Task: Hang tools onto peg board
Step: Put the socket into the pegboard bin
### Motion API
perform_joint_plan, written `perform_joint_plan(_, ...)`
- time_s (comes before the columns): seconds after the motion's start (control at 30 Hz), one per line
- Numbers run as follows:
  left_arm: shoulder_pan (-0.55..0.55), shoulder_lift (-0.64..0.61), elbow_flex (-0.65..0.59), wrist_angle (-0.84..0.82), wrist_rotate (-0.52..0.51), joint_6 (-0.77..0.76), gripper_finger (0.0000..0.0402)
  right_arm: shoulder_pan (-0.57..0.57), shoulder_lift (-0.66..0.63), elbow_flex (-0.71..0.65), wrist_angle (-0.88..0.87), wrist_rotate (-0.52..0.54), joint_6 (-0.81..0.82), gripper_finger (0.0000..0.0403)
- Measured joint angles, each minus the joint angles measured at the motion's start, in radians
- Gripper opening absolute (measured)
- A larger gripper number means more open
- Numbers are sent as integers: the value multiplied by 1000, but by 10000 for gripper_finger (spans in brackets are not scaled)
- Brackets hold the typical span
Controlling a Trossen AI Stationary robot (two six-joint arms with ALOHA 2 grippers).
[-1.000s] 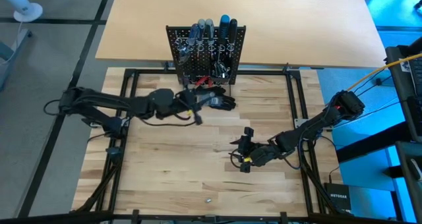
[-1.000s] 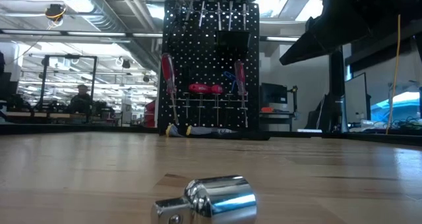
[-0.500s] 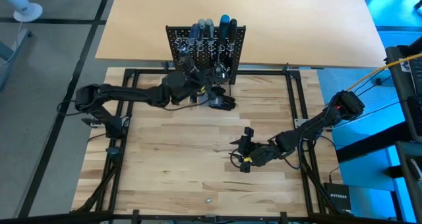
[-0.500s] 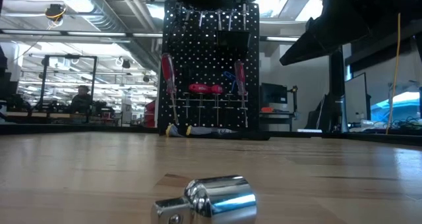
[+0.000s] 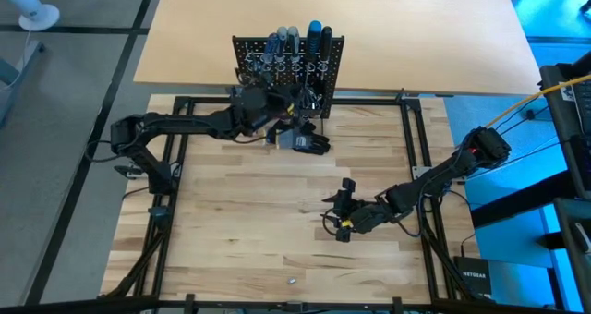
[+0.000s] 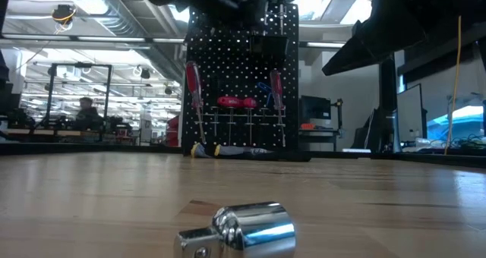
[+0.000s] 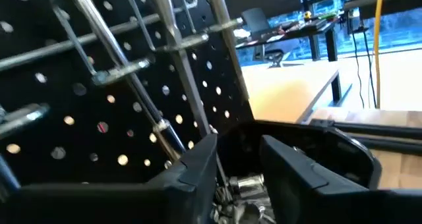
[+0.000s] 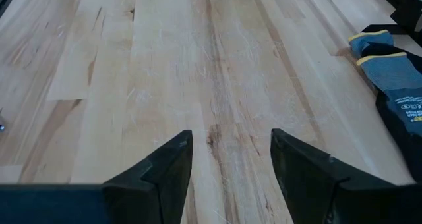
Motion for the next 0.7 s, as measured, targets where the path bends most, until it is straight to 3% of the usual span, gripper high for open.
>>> perform_joint_plan(0.23, -60, -44, 0, -38, -2, 38, 152, 0, 0, 0, 0, 0, 0, 202)
perform_joint_plan(0.43, -166, -175, 0, -163, -25, 54, 157, 0, 0, 0, -1, 0, 0, 202)
perform_joint_plan(0.7, -308, -396, 1, -581, -26, -102, 142, 0, 0, 0, 3, -7, 0, 202)
